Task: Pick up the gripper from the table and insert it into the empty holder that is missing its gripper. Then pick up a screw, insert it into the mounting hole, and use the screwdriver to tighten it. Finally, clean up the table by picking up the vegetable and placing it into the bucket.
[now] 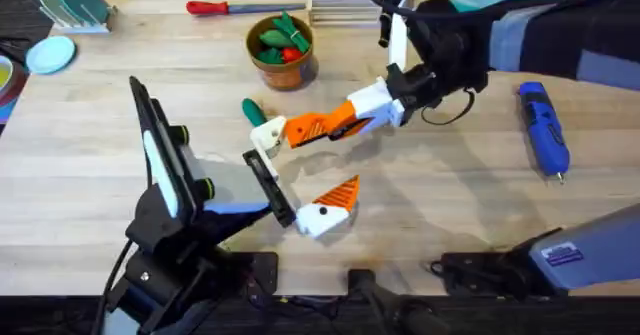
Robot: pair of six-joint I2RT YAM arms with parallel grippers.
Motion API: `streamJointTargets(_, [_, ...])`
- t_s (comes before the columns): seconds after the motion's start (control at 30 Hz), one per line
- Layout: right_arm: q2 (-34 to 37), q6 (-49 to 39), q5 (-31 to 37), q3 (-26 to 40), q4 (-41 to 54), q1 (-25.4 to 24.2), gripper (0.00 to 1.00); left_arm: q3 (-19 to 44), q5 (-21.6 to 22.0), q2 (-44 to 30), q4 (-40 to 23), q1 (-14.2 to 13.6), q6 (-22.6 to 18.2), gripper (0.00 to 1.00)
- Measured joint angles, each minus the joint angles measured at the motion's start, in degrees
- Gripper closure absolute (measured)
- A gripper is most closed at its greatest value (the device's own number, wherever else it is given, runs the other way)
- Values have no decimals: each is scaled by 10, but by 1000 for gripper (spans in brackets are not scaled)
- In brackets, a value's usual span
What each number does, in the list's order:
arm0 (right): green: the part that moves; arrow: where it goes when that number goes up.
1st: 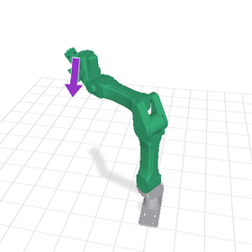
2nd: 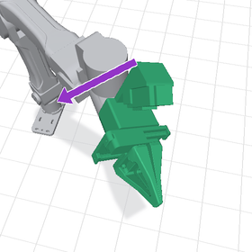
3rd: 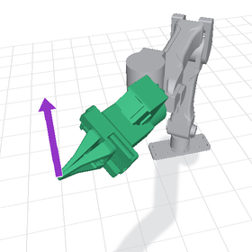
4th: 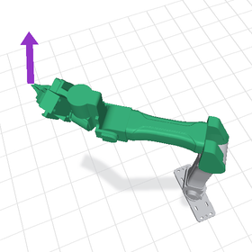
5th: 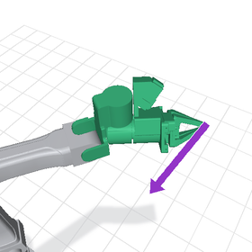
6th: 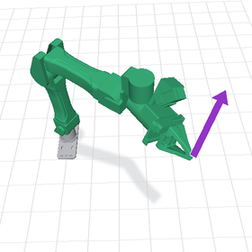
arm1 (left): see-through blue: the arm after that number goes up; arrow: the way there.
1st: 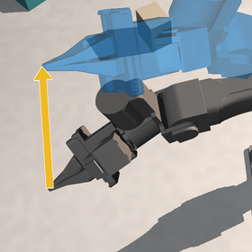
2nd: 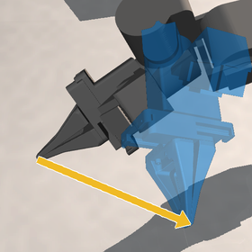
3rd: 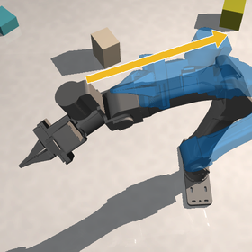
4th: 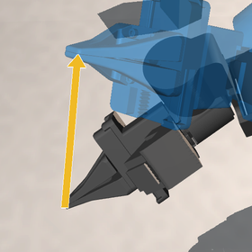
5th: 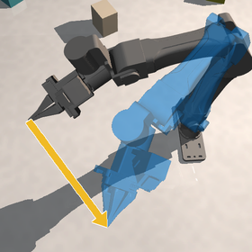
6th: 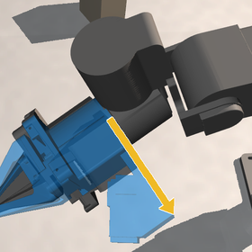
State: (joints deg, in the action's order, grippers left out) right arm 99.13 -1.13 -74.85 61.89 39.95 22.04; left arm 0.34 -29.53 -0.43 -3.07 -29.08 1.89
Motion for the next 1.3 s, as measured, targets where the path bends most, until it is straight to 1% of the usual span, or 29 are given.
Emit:
streamJointTargets(0.17, [7,-5,-13,1,17,-17,993,0,-31,0,0,0,1,8])
streamJointTargets(0.33, [10,-25,-15,1,60,-24,993,0,-53,0,0,0,2,8])
streamJointTargets(0.47, [10,-37,-14,2,67,-21,993,0,-57,0,-1,0,2,8])
streamJointTargets(0.67, [10,-38,-14,3,50,1,993,0,-69,0,-1,0,3,8])
streamJointTargets(0.83, [10,-12,-14,3,3,11,993,0,-64,0,-1,0,3,7])
streamJointTargets(1.03, [10,63,-11,3,-100,51,993,0,-51,0,0,1,1,8])
streamJointTargets(1.1, [10,87,-8,3,-126,55,993,0,-44,0,0,4,1,8])
streamJointTargets(1.3, [10,128,2,3,-149,66,994,0,-30,0,0,7,1,8])
